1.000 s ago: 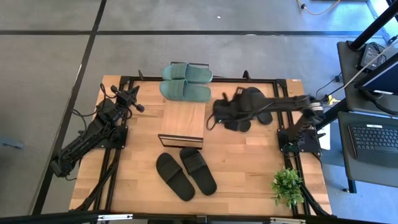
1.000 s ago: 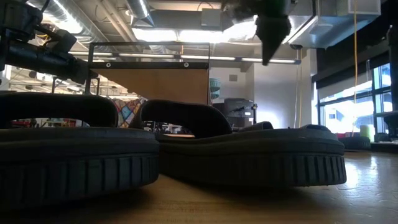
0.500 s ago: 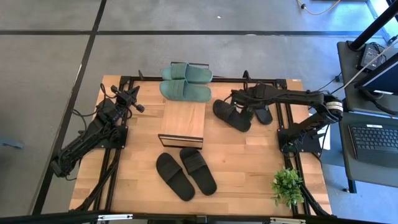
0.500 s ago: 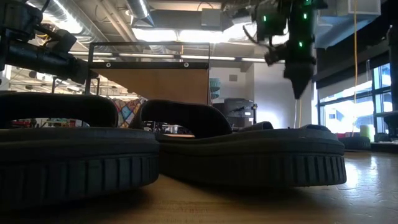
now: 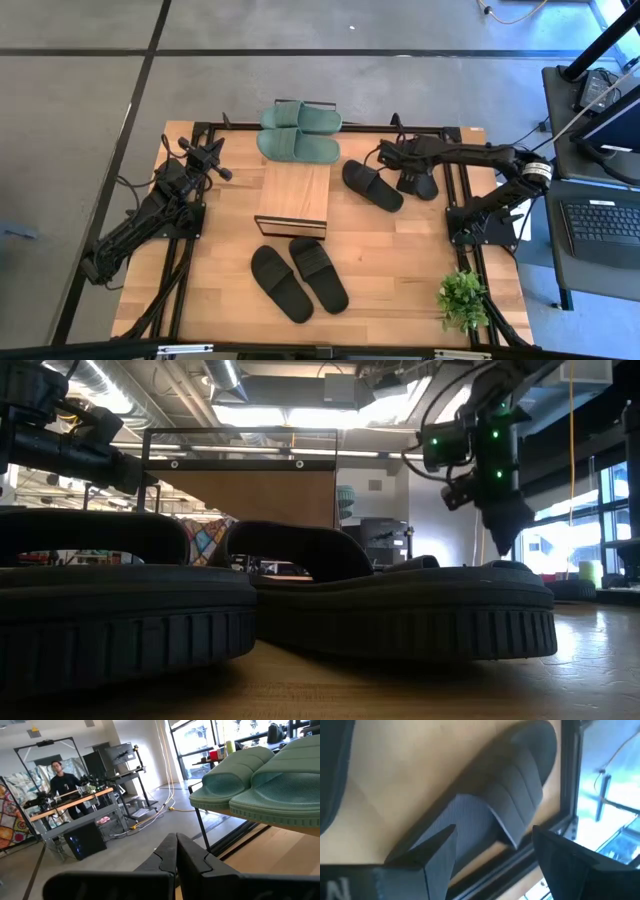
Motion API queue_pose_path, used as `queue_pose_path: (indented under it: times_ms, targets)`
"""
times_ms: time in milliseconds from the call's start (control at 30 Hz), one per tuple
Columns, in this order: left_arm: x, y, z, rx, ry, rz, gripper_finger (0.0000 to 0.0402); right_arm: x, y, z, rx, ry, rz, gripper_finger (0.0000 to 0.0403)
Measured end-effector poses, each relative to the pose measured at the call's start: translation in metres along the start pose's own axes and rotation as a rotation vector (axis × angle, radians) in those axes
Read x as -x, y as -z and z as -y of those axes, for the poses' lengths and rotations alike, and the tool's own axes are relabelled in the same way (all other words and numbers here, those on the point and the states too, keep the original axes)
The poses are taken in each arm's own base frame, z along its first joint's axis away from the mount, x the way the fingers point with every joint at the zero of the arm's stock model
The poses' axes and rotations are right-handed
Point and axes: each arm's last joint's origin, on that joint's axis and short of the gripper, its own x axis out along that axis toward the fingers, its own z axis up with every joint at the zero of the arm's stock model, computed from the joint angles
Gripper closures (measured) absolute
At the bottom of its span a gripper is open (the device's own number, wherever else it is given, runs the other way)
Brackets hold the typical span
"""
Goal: Pick and place slides into the shelf
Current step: Put the black slide under the shelf
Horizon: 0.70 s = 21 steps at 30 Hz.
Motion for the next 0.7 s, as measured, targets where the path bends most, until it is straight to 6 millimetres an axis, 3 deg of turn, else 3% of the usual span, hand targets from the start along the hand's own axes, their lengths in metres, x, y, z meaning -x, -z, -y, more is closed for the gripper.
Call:
queue_pose_path:
  times_ms: [367, 700]
  targets:
    - [0.000, 0.000, 0.000, 0.001, 0.000, 0.001, 0.0401, -0.027, 0.004, 0.006, -0.048, 0.102, 0.016, 0.0146]
    - [0.000, 0.000, 0.000, 0.001, 0.000, 0.000, 0.0401, -0.039, 0.003, 0.022, -0.119, 0.122, 0.042, 0.0146]
